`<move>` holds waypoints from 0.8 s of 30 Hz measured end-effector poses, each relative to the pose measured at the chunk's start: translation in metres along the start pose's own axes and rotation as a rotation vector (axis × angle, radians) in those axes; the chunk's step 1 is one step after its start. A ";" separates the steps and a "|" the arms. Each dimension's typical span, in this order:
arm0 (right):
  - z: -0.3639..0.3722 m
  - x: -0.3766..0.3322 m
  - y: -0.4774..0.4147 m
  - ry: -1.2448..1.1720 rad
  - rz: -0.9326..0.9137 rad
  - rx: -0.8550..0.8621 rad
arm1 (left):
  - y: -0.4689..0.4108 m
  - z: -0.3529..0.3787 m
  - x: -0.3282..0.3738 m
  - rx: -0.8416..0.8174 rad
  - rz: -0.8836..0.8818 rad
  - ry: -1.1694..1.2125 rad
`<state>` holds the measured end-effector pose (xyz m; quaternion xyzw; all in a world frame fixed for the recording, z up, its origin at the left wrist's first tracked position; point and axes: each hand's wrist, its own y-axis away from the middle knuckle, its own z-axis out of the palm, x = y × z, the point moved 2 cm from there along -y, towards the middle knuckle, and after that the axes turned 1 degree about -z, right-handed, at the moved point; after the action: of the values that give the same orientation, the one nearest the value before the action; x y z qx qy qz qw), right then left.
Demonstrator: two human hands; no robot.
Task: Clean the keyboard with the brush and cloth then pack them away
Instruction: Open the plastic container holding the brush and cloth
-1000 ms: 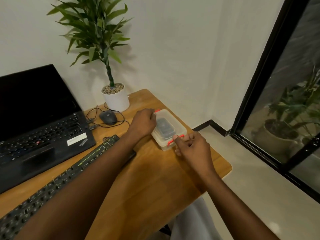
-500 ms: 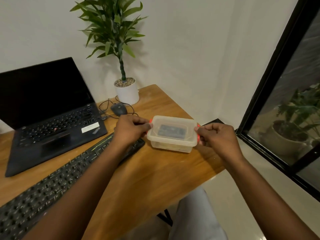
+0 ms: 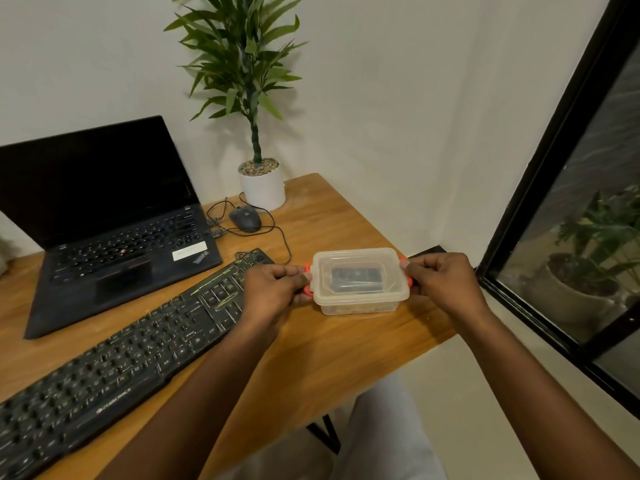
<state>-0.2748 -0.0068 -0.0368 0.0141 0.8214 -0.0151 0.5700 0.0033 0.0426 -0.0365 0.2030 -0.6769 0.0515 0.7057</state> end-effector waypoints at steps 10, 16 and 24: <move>-0.005 0.018 -0.002 0.032 0.079 -0.054 | -0.006 -0.012 -0.015 0.034 0.106 -0.282; -0.007 0.009 -0.005 0.086 0.031 0.030 | -0.005 -0.010 0.002 0.026 0.249 -0.436; -0.002 -0.004 0.000 0.102 0.017 -0.030 | 0.000 -0.003 0.010 -0.037 0.192 -0.394</move>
<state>-0.2750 -0.0071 -0.0319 0.0132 0.8493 0.0029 0.5277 0.0068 0.0413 -0.0268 0.1308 -0.8188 0.0653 0.5552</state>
